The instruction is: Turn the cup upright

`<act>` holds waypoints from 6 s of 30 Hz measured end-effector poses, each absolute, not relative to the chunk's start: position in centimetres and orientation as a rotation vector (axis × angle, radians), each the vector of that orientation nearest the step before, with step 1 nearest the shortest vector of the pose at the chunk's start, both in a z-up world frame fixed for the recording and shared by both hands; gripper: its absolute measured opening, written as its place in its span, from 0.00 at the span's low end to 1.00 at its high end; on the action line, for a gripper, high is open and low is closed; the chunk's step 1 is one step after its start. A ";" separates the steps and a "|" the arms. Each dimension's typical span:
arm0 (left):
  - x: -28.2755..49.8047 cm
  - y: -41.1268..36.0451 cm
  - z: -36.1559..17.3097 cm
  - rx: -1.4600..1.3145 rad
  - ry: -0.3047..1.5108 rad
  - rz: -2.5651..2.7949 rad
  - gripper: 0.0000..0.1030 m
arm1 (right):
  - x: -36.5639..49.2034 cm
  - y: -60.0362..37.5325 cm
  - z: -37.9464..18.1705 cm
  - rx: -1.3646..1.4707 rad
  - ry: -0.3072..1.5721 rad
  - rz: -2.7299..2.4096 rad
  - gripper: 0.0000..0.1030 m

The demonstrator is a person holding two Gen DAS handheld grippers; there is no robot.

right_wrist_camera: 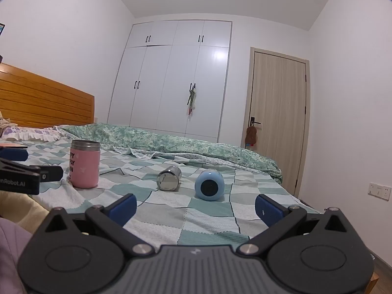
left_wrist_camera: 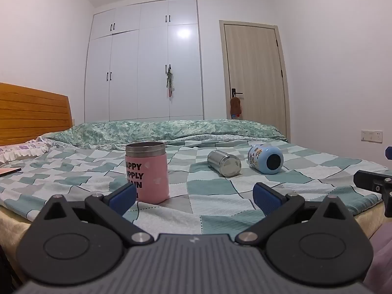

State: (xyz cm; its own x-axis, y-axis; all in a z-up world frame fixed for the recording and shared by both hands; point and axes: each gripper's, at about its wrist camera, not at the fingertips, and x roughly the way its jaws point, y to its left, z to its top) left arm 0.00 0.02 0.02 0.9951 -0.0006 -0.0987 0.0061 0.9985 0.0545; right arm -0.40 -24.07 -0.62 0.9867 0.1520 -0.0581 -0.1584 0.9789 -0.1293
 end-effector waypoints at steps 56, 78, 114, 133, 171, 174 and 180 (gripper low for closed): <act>0.0 0.0 0.0 0.055 0.093 -0.005 1.00 | -0.4 -24.2 -0.6 -0.137 0.049 0.156 1.00; 0.0 0.0 0.0 0.053 0.093 -0.005 1.00 | -0.4 -24.2 -0.6 -0.137 0.049 0.157 1.00; 19.4 -7.5 7.0 0.093 0.304 -0.105 1.00 | 20.2 -27.7 6.6 -0.129 0.184 0.302 1.00; 42.3 -7.7 5.7 0.058 0.664 0.100 1.00 | 45.9 -26.3 7.3 -0.241 0.440 0.451 1.00; 43.4 -10.3 6.0 0.113 0.926 0.002 0.63 | 44.5 -27.2 8.3 -0.245 0.448 0.488 1.00; 40.0 -10.3 7.6 0.113 0.910 -0.020 0.63 | 41.4 -27.1 10.0 -0.253 0.446 0.479 1.00; 32.6 -9.8 10.0 0.086 0.901 -0.049 0.63 | 34.3 -26.2 13.0 -0.285 0.454 0.466 1.00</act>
State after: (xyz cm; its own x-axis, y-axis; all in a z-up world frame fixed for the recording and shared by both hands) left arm 32.62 -9.81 10.05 0.6202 -0.0062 -0.7844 0.0782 0.9955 0.0539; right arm 34.28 -26.22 12.99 0.7972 0.3656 -0.4803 -0.4898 0.8569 -0.1607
